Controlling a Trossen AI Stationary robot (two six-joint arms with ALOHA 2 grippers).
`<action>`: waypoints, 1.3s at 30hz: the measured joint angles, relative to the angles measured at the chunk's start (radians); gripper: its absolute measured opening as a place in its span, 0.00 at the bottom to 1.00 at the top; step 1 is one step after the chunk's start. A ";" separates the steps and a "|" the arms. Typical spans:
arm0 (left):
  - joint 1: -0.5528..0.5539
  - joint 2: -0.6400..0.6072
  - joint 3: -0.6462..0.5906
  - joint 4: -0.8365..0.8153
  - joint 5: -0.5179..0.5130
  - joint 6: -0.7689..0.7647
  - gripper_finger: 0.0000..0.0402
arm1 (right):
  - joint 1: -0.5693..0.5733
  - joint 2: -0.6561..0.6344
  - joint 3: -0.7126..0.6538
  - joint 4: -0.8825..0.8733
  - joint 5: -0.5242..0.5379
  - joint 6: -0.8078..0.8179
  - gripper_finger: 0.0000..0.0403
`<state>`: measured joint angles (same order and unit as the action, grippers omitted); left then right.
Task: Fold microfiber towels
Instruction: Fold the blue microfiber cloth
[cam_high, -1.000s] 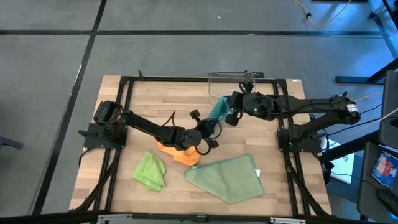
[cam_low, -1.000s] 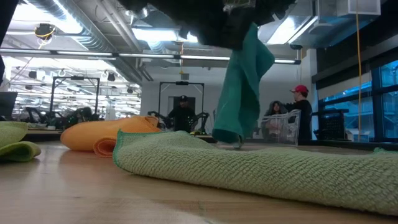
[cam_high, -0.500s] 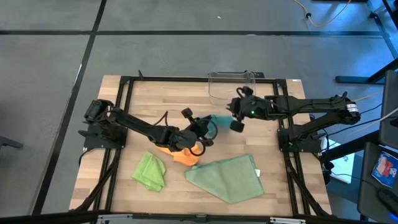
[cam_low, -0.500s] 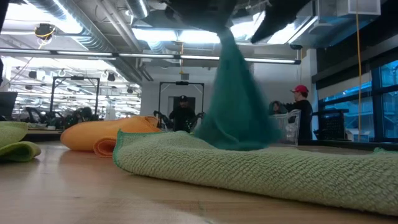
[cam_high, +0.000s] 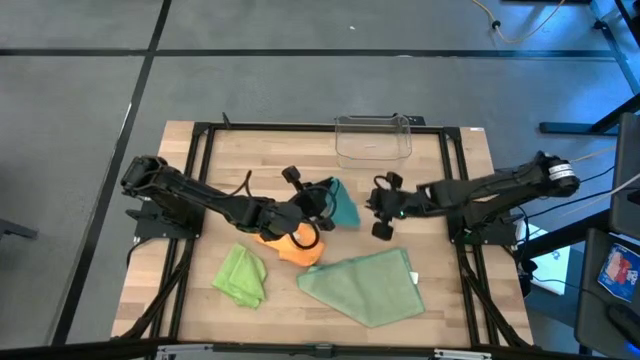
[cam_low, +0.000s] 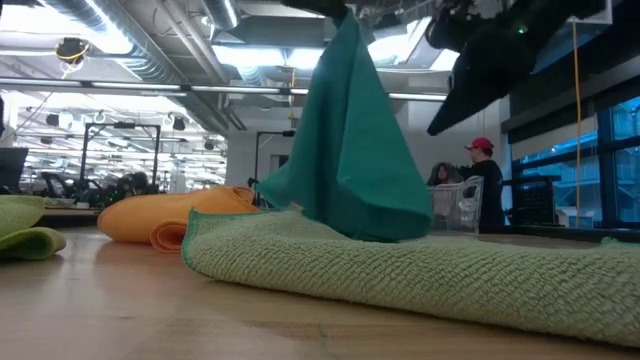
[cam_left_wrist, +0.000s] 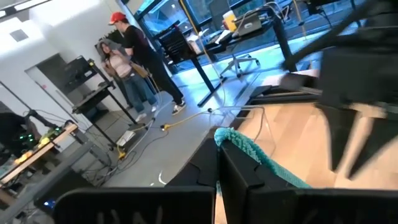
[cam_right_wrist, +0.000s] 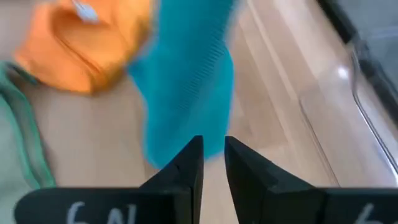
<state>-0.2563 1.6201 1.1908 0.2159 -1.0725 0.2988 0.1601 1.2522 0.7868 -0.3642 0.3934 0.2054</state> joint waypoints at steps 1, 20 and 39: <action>0.003 -0.001 0.000 -0.002 0.000 0.000 0.00 | 0.024 0.000 -0.021 0.063 0.025 -0.007 0.17; 0.092 -0.001 0.000 0.024 0.047 0.027 0.00 | 0.185 0.061 -0.221 0.723 -0.038 -0.351 0.18; 0.046 0.000 0.164 -0.007 -0.017 0.179 0.00 | 0.113 0.271 -0.084 0.735 0.250 -0.371 0.63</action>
<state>-0.2100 1.6203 1.3544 0.2092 -1.0891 0.4783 0.2727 1.5230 0.7029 0.3710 0.6432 -0.1654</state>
